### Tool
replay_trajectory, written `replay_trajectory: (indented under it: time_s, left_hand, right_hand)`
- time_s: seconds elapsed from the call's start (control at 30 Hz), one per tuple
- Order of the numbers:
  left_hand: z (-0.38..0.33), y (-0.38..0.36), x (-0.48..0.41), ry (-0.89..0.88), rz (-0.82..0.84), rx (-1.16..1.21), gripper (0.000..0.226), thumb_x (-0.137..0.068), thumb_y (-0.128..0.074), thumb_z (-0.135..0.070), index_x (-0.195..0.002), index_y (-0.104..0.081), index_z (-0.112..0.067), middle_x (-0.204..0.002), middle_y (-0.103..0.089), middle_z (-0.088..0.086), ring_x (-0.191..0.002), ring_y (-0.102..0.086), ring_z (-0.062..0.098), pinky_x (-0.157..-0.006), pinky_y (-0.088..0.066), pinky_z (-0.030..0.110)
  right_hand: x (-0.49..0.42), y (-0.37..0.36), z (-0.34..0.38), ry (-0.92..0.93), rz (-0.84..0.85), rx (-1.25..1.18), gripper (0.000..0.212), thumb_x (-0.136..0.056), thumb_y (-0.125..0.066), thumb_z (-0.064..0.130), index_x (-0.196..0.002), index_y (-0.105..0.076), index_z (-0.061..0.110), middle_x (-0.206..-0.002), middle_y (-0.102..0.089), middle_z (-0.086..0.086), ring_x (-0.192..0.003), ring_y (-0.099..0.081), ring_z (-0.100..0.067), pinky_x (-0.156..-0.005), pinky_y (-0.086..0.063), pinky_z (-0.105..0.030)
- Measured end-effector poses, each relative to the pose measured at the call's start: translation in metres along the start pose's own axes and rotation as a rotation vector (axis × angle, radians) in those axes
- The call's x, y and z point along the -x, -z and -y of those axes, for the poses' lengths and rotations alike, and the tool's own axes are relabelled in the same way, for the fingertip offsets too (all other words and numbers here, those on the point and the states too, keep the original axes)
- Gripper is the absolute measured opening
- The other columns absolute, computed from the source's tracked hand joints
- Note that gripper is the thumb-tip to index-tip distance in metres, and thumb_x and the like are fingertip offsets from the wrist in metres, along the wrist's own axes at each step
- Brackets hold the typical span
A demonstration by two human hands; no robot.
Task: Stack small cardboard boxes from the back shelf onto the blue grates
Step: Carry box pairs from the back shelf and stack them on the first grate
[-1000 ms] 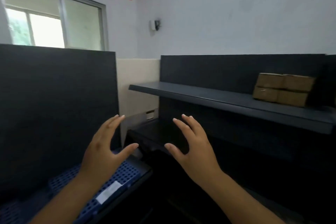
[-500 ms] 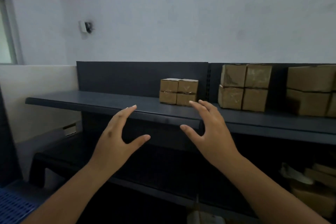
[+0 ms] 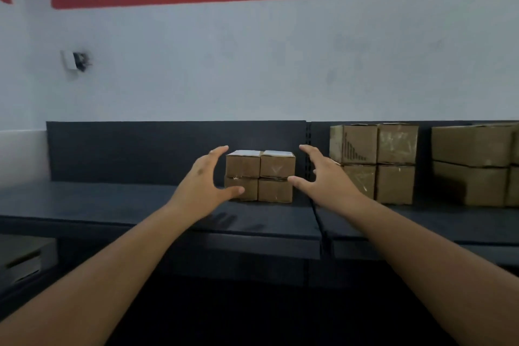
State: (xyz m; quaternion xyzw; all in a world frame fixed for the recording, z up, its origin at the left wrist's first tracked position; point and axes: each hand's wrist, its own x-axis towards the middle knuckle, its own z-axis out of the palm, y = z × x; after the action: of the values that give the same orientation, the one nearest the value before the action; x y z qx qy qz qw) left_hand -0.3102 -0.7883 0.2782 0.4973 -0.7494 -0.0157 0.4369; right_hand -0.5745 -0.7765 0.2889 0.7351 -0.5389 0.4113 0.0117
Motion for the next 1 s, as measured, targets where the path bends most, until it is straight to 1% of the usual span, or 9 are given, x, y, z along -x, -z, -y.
replay_trajectory:
  time_s: [0.1, 0.23, 0.33, 0.43, 0.63, 0.7, 0.77, 0.9, 1.0]
  left_hand:
    - [0.016, -0.011, -0.040, 0.036, 0.124, -0.039, 0.100, -0.074, -0.080, -0.047, -0.150, -0.015, -0.043, -0.156, -0.027, 0.002, -0.136, -0.039, 0.023, -0.100, -0.038, 0.035]
    - [0.033, -0.029, -0.083, 0.139, 0.183, -0.030, 0.106, -0.075, -0.079, -0.047, -0.153, -0.007, -0.036, -0.143, -0.045, 0.013, -0.121, -0.053, 0.030, -0.090, -0.045, 0.034]
    - [0.043, -0.039, -0.094, 0.153, 0.183, -0.001, 0.086, -0.081, -0.074, -0.046, -0.148, -0.022, -0.033, -0.133, -0.056, 0.009, -0.112, -0.058, 0.025, -0.084, -0.047, 0.031]
    - [0.045, -0.044, -0.090, 0.093, 0.117, -0.008, 0.060, -0.083, -0.072, -0.042, -0.134, -0.040, -0.032, -0.118, -0.061, 0.004, -0.098, -0.059, 0.019, -0.079, -0.051, 0.031]
    - [0.028, -0.032, -0.073, 0.029, -0.026, 0.072, 0.050, -0.079, -0.077, -0.035, -0.118, -0.045, -0.039, -0.122, -0.052, 0.004, -0.103, -0.053, 0.020, -0.074, -0.045, 0.029]
    - [0.017, -0.027, -0.058, 0.018, -0.090, 0.085, 0.051, -0.078, -0.078, -0.034, -0.117, -0.046, -0.039, -0.121, -0.052, 0.003, -0.100, -0.055, 0.019, -0.074, -0.046, 0.028]
    - [0.001, -0.022, -0.039, 0.009, -0.159, 0.087, 0.052, -0.078, -0.079, -0.033, -0.119, -0.047, -0.039, -0.123, -0.052, 0.002, -0.099, -0.056, 0.017, -0.075, -0.049, 0.027]
    - [-0.033, -0.013, 0.012, 0.022, -0.308, 0.120, 0.054, -0.077, -0.081, -0.030, -0.119, -0.049, -0.040, -0.128, -0.053, 0.000, -0.099, -0.062, 0.015, -0.079, -0.059, 0.033]
    - [-0.051, -0.006, 0.061, 0.061, -0.385, 0.111, 0.056, -0.075, -0.083, -0.027, -0.117, -0.049, -0.043, -0.130, -0.055, 0.000, -0.099, -0.067, 0.020, -0.076, -0.061, 0.033]
  right_hand:
    - [-0.036, -0.014, -0.007, -0.078, 0.031, 0.068, 0.078, -0.085, -0.062, 0.052, -0.148, -0.017, 0.039, -0.142, -0.048, -0.009, -0.122, -0.052, -0.026, -0.093, -0.043, -0.035]
    - [-0.066, -0.033, -0.020, -0.163, 0.109, 0.037, 0.076, -0.085, -0.063, 0.051, -0.147, -0.021, 0.039, -0.143, -0.049, -0.006, -0.127, -0.049, -0.025, -0.090, -0.040, -0.029]
    - [-0.075, -0.042, -0.028, -0.172, 0.129, -0.014, 0.064, -0.086, -0.064, 0.048, -0.141, -0.033, 0.038, -0.138, -0.053, 0.001, -0.116, -0.051, -0.016, -0.089, -0.043, -0.028]
    - [-0.075, -0.046, -0.029, -0.104, 0.073, 0.013, 0.052, -0.088, -0.065, 0.039, -0.135, -0.043, 0.034, -0.129, -0.058, 0.002, -0.099, -0.050, -0.009, -0.077, -0.039, -0.021]
    - [-0.059, -0.033, -0.024, -0.012, -0.001, -0.080, 0.048, -0.086, -0.068, 0.035, -0.129, -0.048, 0.032, -0.127, -0.059, 0.004, -0.099, -0.054, -0.009, -0.075, -0.048, -0.023]
    - [-0.047, -0.024, -0.020, 0.015, -0.015, -0.129, 0.051, -0.085, -0.070, 0.036, -0.131, -0.047, 0.032, -0.128, -0.058, 0.003, -0.099, -0.054, -0.010, -0.069, -0.046, -0.016]
    - [-0.031, -0.014, -0.014, 0.044, -0.036, -0.193, 0.053, -0.084, -0.070, 0.036, -0.132, -0.046, 0.032, -0.130, -0.056, 0.002, -0.101, -0.053, -0.010, -0.072, -0.043, -0.013]
    - [0.008, 0.006, -0.002, 0.128, -0.102, -0.298, 0.050, -0.085, -0.070, 0.031, -0.130, -0.047, 0.035, -0.127, -0.058, 0.006, -0.106, -0.050, -0.007, -0.089, -0.048, -0.025]
    - [0.043, 0.012, 0.004, 0.184, -0.094, -0.362, 0.051, -0.084, -0.072, 0.032, -0.129, -0.049, 0.038, -0.116, -0.053, 0.016, -0.104, -0.049, -0.003, -0.084, -0.045, -0.013]
